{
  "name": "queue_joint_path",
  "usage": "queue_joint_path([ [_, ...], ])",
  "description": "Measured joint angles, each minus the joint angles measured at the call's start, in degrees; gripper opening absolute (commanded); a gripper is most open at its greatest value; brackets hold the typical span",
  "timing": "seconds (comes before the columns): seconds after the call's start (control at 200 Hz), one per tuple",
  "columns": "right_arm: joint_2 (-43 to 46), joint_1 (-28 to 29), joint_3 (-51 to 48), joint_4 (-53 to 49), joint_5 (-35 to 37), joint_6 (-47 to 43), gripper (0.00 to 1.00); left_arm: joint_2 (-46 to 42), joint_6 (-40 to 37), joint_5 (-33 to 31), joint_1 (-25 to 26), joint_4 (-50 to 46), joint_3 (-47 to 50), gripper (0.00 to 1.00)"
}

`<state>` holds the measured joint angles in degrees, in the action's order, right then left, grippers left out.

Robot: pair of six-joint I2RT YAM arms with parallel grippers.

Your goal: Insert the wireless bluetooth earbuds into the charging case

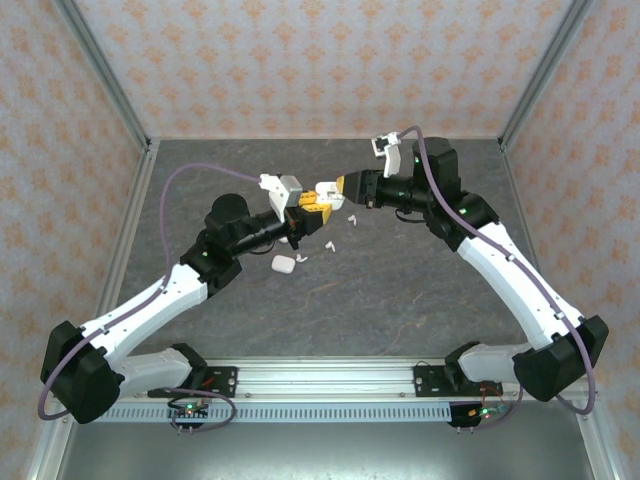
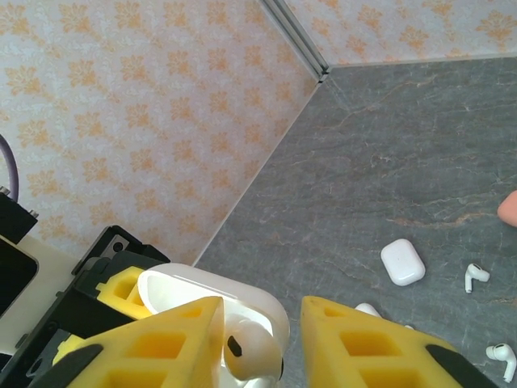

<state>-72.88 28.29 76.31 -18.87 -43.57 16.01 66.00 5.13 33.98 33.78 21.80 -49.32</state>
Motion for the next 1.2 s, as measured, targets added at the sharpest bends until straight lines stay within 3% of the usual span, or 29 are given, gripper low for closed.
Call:
queue_joint_path([
  [0.611, 0.0, -0.2, 0.0, 0.0, -1.3, 0.1, 0.33, 0.9, 0.0, 0.0, 0.0, 0.5, 0.0, 0.00],
  [1.201, 3.4, -0.2, 0.2, -1.3, 2.9, -0.8, 0.69, 0.9, -1.7, -0.1, 0.0, 1.5, 0.0, 0.00],
])
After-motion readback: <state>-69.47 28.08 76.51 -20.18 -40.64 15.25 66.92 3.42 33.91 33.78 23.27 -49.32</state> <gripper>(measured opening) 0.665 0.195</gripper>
